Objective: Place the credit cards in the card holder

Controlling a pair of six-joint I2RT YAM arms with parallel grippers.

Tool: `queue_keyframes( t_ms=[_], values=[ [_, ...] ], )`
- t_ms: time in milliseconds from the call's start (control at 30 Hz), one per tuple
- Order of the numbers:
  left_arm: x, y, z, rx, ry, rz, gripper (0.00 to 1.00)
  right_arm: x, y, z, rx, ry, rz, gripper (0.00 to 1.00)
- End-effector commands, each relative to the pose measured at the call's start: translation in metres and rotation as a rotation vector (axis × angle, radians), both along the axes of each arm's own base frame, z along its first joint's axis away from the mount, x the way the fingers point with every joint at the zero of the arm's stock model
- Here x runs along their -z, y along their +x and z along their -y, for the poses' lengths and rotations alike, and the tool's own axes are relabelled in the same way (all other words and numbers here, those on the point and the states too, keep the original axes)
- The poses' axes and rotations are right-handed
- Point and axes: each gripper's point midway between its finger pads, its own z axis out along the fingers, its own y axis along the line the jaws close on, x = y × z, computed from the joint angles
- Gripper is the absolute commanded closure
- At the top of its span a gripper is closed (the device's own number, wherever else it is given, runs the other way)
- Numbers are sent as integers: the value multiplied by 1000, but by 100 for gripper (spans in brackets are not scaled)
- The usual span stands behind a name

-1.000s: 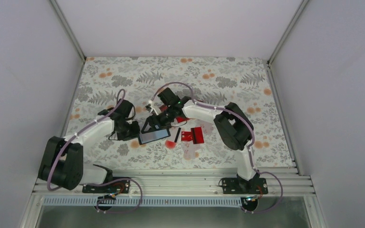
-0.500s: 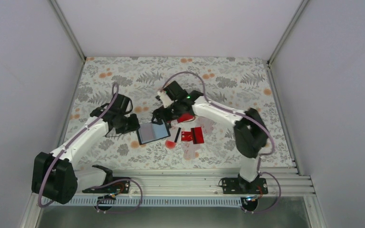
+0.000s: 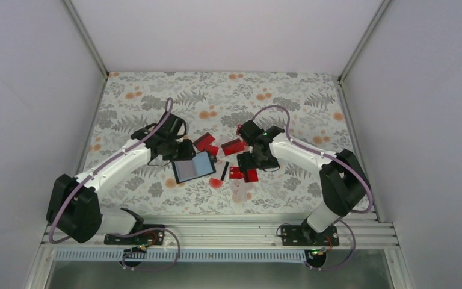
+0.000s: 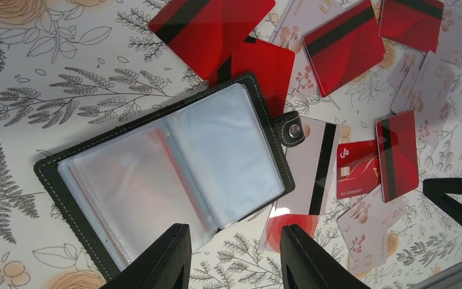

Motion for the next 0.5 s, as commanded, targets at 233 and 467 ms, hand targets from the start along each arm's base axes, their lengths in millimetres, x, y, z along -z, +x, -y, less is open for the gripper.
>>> queue_keyframes(
  t_ms=[233, 467],
  values=[
    [-17, 7, 9, 25, -21, 49, 61, 33, -5, 7, -5, -46, -86, 2],
    [-26, 5, 2, 13, -5, 76, 24, 42, -3, 6, -13, -41, -98, 4]
  ],
)
